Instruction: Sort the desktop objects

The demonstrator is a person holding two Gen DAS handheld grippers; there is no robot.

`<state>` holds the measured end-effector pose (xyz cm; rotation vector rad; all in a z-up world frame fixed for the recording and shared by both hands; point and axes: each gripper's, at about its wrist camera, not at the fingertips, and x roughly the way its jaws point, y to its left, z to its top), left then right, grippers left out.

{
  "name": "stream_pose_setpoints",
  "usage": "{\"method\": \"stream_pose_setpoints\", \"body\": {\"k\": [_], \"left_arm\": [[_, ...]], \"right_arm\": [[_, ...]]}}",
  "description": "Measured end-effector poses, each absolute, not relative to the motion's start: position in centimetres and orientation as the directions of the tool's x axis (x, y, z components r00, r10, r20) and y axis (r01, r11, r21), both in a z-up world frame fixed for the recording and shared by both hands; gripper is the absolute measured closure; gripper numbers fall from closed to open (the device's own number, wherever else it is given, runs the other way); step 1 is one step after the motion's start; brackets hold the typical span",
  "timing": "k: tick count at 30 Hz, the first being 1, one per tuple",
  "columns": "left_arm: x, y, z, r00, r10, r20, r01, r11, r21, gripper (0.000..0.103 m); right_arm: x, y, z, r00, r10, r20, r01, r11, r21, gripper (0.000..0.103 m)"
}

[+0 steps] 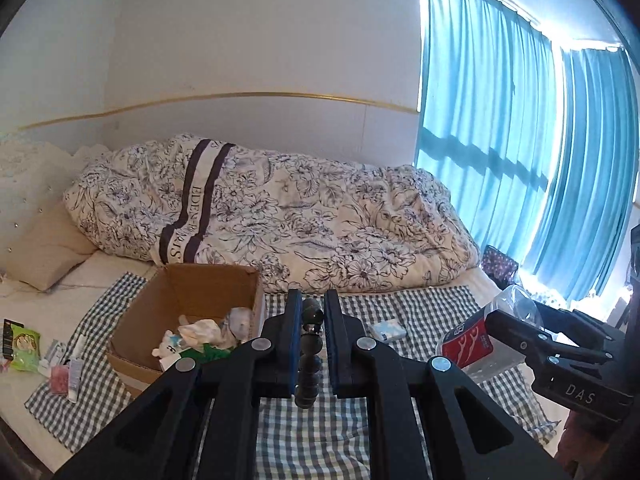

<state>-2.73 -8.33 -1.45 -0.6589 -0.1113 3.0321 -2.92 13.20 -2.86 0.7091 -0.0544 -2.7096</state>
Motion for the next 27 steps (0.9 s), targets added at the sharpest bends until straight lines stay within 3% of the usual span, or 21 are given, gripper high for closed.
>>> {"method": "stream_pose_setpoints", "body": {"k": [27], "left_arm": [[-2.1, -18.4, 1.4, -0.921, -0.092, -0.378, 0.113, -0.993, -0.034, 0.092]], "right_arm": [[-4.4, 1.5, 1.1, -0.8, -0.463, -0.382, 0.46, -0.882, 0.106, 0.04]]}}
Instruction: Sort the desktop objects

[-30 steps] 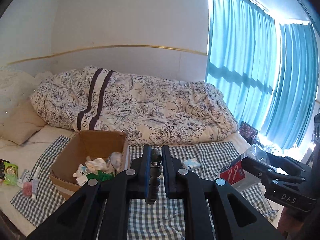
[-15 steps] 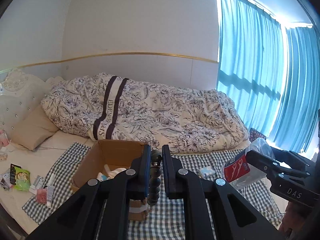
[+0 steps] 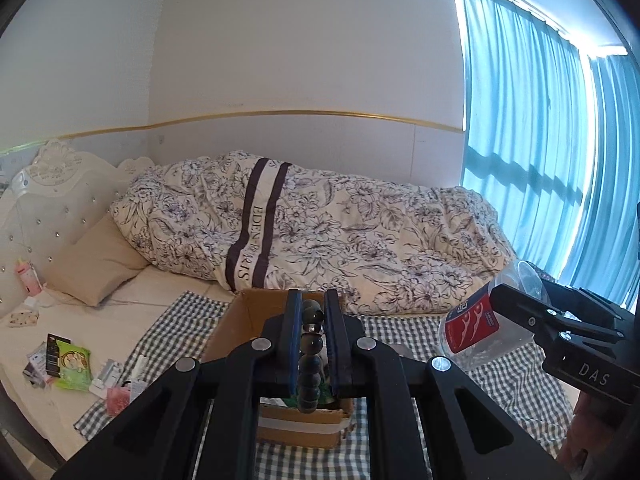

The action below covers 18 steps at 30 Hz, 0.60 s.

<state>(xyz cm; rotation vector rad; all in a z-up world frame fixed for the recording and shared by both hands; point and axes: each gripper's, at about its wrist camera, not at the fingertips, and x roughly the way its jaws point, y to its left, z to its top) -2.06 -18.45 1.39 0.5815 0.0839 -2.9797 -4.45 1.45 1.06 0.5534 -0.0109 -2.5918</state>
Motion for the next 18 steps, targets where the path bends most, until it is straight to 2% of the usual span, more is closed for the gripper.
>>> {"method": "stream_pose_setpoints", "body": {"k": [18], "left_arm": [[-5.1, -23.5, 0.2, -0.904, -0.12, -0.409, 0.152, -0.987, -0.046, 0.092]], "right_arm": [[-8.0, -4.4, -0.4, -0.765, -0.503, -0.402, 0.507, -0.855, 0.105, 0.04]]}}
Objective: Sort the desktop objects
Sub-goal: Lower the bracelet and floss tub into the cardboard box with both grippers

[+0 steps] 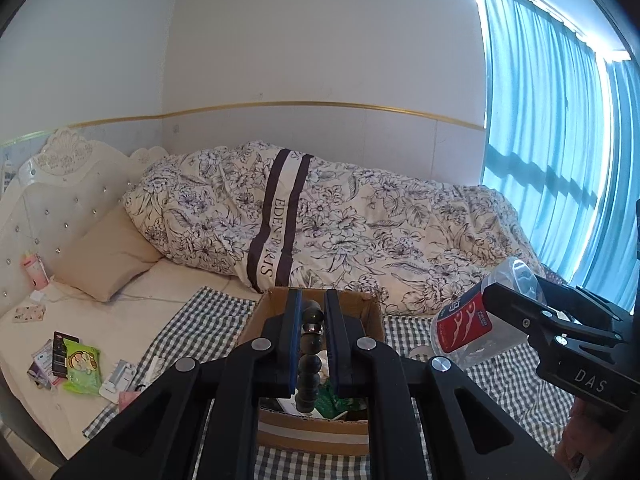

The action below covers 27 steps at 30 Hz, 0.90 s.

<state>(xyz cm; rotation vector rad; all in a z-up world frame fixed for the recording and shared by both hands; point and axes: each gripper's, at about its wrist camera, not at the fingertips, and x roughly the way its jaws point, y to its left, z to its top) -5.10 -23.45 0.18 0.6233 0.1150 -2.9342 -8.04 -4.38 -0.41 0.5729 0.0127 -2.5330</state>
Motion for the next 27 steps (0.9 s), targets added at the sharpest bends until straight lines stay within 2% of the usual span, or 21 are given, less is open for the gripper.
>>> {"method": "stream_pose_setpoints", "body": {"k": [27], "left_arm": [[-14.1, -27.7, -6.0, -0.847, -0.093, -0.524, 0.164, -0.982, -0.091, 0.092]], "right_arm": [[-17.4, -10.6, -6.3, -0.708, -0.487, -0.512, 0.521, -0.849, 0.088, 0.04]]}}
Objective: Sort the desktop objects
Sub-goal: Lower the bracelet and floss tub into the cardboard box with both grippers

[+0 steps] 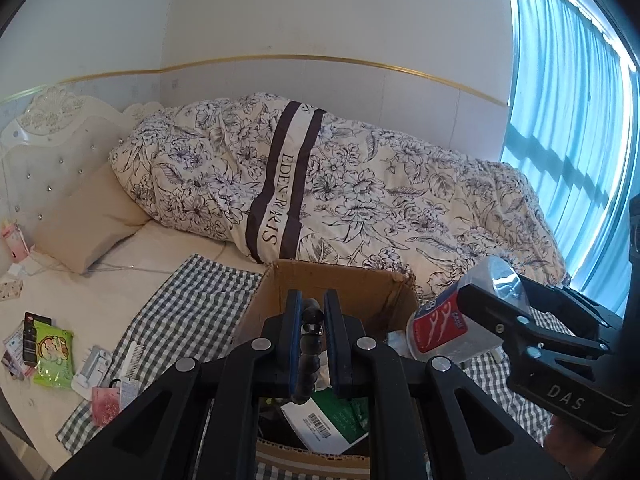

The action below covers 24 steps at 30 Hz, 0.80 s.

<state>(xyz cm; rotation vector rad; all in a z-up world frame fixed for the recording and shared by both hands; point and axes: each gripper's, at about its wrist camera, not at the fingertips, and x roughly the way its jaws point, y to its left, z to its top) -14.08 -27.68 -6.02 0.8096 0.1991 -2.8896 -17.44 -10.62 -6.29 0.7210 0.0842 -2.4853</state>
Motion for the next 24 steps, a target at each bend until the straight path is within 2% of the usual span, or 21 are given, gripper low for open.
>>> {"method": "stream_pose_setpoints", "body": {"k": [15, 24], "left_arm": [[-20.9, -29.5, -11.5, -0.772, -0.069, -0.631, 0.189, -0.974, -0.125, 0.092], [-23.2, -30.5, -14.5, -0.725, -0.045, -0.687, 0.201, -0.968, -0.149, 0.092]], "right_arm": [[-24.1, -14.0, -10.9, -0.636, -0.445, -0.631, 0.526, -0.848, 0.069, 0.04], [-26.0, -14.6, -13.4, -0.617, -0.417, -0.667, 0.52, -0.853, 0.052, 0.04]]}}
